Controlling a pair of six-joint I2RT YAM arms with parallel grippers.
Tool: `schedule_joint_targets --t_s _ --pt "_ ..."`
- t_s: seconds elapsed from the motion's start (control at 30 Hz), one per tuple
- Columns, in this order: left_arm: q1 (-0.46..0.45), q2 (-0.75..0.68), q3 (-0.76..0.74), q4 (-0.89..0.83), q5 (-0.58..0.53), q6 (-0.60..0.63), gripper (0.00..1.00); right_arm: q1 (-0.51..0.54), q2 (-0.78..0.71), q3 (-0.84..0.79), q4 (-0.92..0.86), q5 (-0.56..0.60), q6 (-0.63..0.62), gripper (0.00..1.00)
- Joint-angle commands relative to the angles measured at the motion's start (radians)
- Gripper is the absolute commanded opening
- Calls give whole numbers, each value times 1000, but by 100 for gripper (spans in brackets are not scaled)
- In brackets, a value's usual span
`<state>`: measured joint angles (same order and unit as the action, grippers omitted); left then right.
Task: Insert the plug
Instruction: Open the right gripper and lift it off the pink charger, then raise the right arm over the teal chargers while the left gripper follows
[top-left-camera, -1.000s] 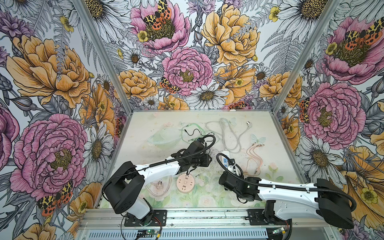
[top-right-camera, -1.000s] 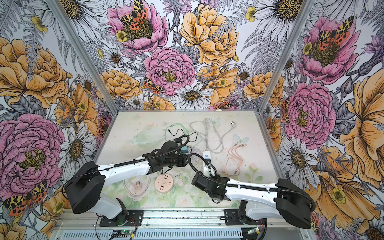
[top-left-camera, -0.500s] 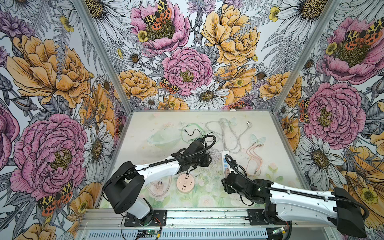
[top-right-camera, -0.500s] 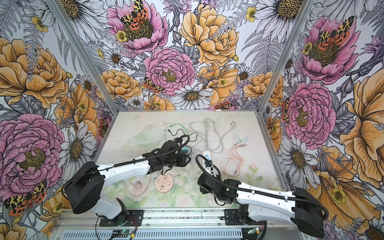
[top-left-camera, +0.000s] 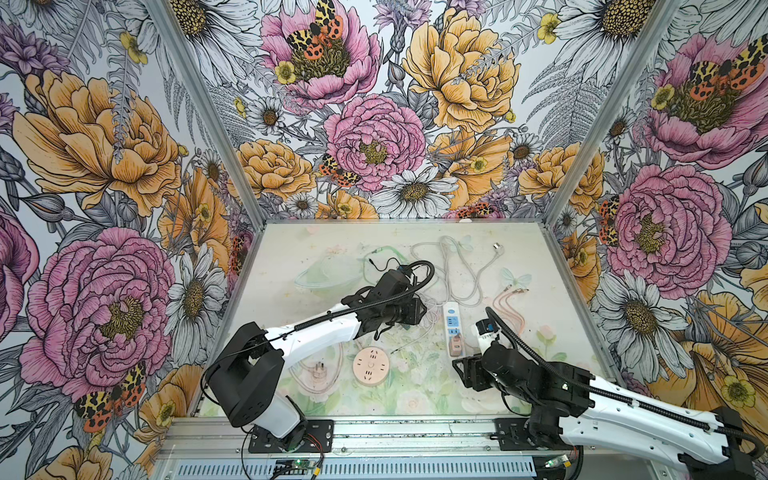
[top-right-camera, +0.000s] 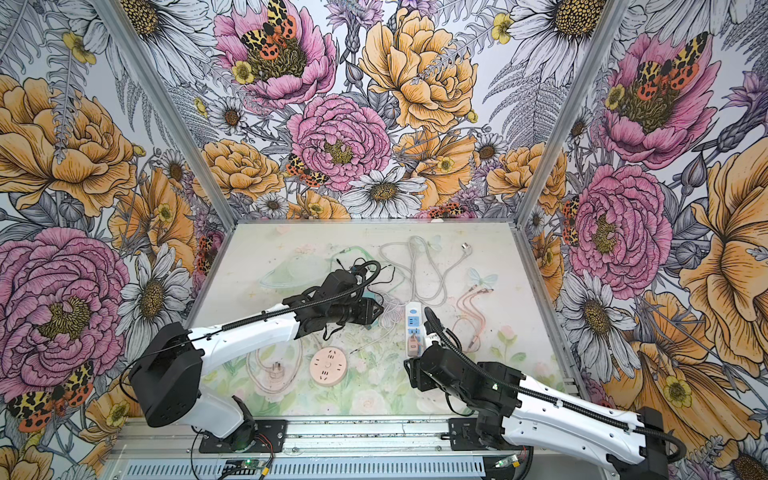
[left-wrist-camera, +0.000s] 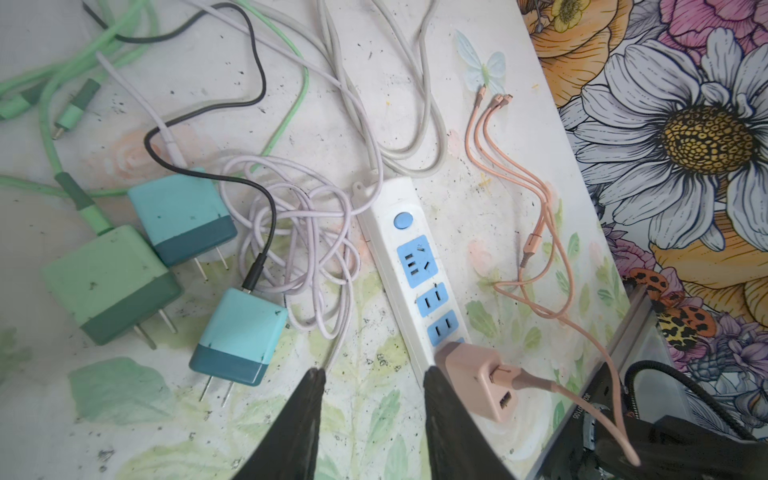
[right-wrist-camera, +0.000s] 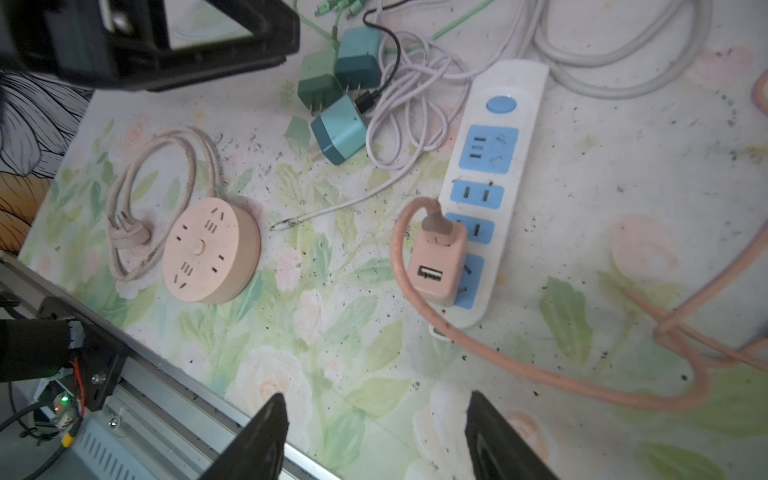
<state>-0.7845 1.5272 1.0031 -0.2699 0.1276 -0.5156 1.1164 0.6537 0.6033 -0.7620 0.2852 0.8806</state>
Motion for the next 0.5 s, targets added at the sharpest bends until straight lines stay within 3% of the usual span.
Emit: schedule_joint_targets --t_s 0.0,0.2,0.33,0.47 --pt "50 -29 45 -55 30 51 43 -34 -30 132 -31 88 -36 71" --pt "124 -60 96 -179 32 146 46 -202 113 377 -30 128 -188 78" --pt "175 -64 111 -223 60 186 49 -435 284 577 -23 -85 -279 80" --pt "229 -54 134 -235 78 199 50 -569 444 728 -18 -211 -377 80"
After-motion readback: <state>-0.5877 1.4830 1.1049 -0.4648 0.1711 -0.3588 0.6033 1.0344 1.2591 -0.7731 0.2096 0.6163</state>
